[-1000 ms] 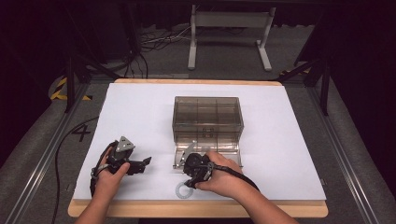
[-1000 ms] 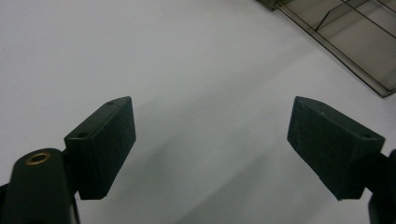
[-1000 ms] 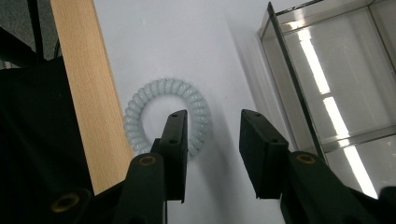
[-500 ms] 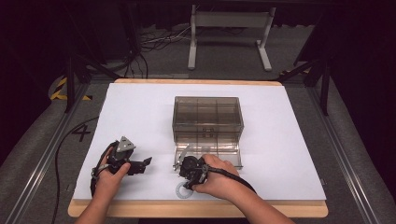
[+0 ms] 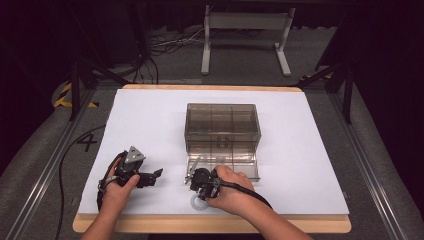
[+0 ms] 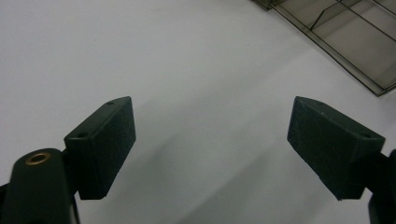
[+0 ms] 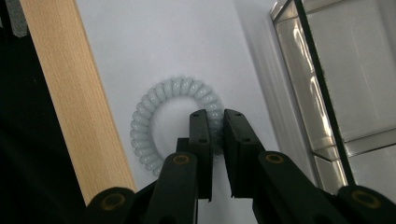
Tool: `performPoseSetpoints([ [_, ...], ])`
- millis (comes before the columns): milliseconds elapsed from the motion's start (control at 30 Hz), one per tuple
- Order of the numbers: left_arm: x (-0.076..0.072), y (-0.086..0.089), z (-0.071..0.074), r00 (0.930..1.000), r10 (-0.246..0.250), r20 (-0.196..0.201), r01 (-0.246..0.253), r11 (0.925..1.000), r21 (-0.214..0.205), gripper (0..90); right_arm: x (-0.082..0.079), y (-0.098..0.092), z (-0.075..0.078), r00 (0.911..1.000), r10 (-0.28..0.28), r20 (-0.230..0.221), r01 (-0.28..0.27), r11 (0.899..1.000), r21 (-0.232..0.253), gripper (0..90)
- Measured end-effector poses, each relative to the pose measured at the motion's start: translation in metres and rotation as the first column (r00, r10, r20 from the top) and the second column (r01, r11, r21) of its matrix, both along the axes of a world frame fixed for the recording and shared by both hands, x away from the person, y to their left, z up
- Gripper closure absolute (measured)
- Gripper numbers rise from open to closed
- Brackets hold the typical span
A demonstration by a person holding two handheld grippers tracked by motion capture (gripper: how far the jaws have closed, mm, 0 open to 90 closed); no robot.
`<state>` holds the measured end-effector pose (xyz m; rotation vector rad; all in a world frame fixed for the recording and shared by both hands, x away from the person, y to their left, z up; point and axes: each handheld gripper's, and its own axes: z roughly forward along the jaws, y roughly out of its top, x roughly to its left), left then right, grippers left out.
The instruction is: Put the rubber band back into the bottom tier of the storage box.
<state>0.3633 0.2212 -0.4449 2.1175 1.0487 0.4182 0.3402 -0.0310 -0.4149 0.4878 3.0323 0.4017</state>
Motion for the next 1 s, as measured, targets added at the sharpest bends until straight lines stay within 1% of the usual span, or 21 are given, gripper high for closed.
performPoseSetpoints([
  [233,0.000,0.000,0.000,1.0000,0.000,0.002,0.000,1.0000,-0.001,16.1,0.000,0.001,0.001,0.9999,-0.008,0.006,0.009,1.000,-0.010,83.1],
  [367,0.001,0.000,0.000,1.0000,-0.001,0.002,0.001,1.0000,-0.002,16.1,0.000,0.002,0.002,0.9992,-0.036,-0.015,0.036,0.999,-0.006,83.2],
  [433,0.000,0.000,0.000,1.0000,-0.001,0.002,0.001,1.0000,-0.002,16.1,0.000,0.001,0.004,0.9990,-0.043,-0.014,0.043,0.999,-0.002,83.2],
  [767,0.000,0.000,0.000,1.0000,0.000,0.001,0.000,1.0000,-0.001,16.1,0.001,-0.003,0.021,0.9977,-0.067,-0.002,0.067,0.997,0.037,83.3],
  [1000,0.000,0.001,0.000,1.0000,0.003,-0.001,-0.003,1.0000,-0.003,16.1,0.004,-0.008,0.032,0.9967,-0.080,0.010,0.080,0.995,0.052,83.2],
])
